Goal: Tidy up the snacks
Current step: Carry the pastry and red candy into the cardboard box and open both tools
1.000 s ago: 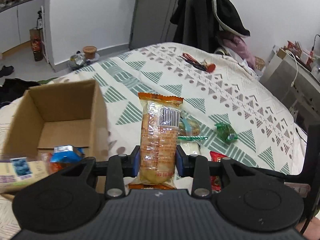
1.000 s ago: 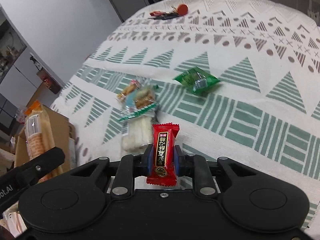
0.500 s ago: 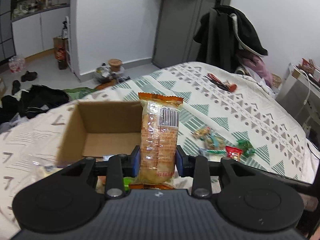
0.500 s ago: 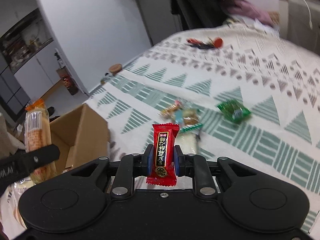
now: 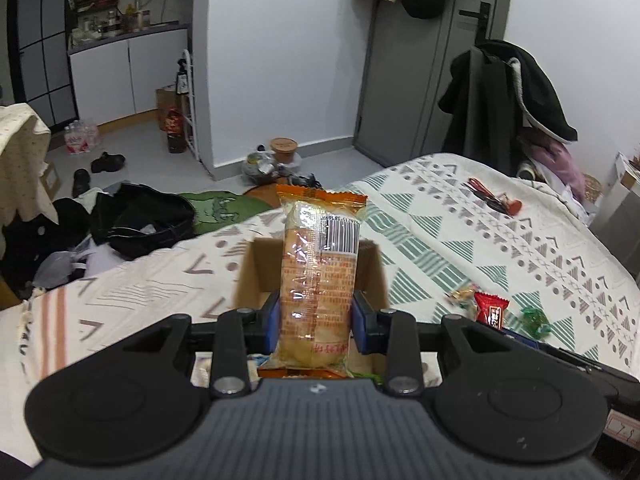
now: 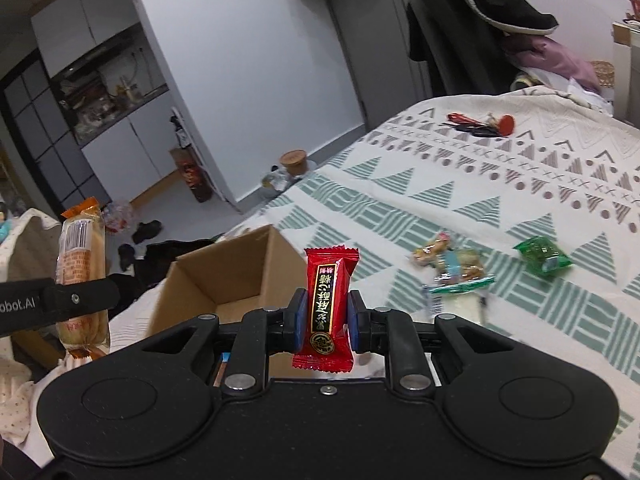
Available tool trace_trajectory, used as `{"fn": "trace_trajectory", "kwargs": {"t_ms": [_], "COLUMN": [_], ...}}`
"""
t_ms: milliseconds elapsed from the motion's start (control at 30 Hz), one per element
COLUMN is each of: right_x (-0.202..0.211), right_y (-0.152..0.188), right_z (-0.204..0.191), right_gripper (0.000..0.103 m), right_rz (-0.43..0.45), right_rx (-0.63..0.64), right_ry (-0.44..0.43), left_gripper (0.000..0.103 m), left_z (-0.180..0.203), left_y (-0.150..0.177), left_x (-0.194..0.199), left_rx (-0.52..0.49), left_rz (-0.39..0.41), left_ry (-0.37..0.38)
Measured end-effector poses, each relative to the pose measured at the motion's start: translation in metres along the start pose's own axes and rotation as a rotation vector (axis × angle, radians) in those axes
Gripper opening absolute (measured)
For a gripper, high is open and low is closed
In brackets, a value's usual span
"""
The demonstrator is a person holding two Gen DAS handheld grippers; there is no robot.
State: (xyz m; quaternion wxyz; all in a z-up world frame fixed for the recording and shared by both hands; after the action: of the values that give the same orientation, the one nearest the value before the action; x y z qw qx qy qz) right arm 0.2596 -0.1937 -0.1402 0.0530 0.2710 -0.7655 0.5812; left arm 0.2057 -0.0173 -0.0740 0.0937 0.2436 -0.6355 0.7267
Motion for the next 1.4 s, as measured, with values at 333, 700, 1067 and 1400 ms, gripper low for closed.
{"fn": "trace_trajectory", "kwargs": {"t_ms": [333, 700, 1067, 1400], "right_x": [0.000, -0.013, -0.035, -0.025], "right_y": [0.006, 0.018, 0.026, 0.018], "right_z": [-0.030, -0.052, -0.071, -0.049], "right_gripper": [0.020, 0.020, 0.026, 0.031], "right_rz": [0.013, 0.003, -0.043, -0.029], "right_rx": [0.023, 0.059, 0.069, 0.029], "right_ry": [-0.074, -0.111, -0.165, -0.104], "left_gripper": [0.034, 0.034, 0.045, 0.079], "left_z": [-0.031, -0.048, -0.065, -0.064], "left_y": [-0.004, 0.006, 0.005, 0.007], "left_x": [-0.003, -0.033, -0.046, -0.037], "left_rx": [0.060, 0.126, 0.154, 0.139], "left_rz": [-0.014, -0.065, -0.080, -0.070], "left_ry": [-0.027, 0.015, -0.009, -0.043]}}
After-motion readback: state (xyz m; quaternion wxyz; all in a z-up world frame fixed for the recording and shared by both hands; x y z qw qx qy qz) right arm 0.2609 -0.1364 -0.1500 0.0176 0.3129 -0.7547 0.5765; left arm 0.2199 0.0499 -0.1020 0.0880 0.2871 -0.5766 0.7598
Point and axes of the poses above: each gripper's, at about its wrist camera, not at the fingertips, and x roughly against the way its jaws point, z to its right, y to its underside, the point moved 2 cm from there along -x, roughly the way its jaws point, and after that the axes turned 12 degrees about z, right-handed, at the moved point
